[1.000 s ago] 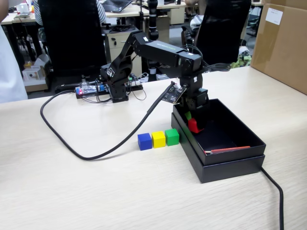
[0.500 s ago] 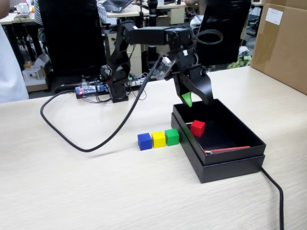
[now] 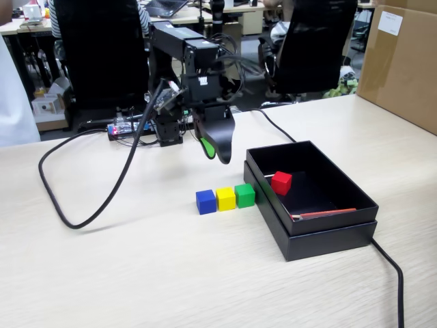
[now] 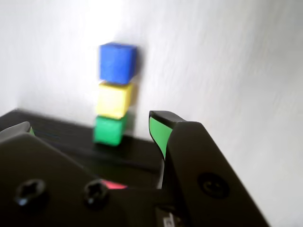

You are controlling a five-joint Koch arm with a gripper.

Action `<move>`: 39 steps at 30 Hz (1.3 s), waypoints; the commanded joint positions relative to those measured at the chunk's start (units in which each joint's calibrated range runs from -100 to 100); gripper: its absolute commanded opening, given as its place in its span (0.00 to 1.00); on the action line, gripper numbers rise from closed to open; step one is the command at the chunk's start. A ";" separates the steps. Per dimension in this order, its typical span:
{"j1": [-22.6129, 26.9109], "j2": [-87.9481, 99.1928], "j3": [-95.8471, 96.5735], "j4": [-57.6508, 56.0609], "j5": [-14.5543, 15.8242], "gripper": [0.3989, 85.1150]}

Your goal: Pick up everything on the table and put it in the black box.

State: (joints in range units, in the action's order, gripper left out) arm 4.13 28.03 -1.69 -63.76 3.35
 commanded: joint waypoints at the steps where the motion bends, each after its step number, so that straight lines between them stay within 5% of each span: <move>1: -0.78 1.64 0.33 -0.38 0.20 0.58; 28: -3.17 -26.02 -11.00 0.65 -0.93 0.55; 39: -3.52 -33.25 -14.72 0.65 -0.93 0.42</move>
State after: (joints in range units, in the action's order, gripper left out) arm 0.76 -5.24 -11.55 -63.84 2.32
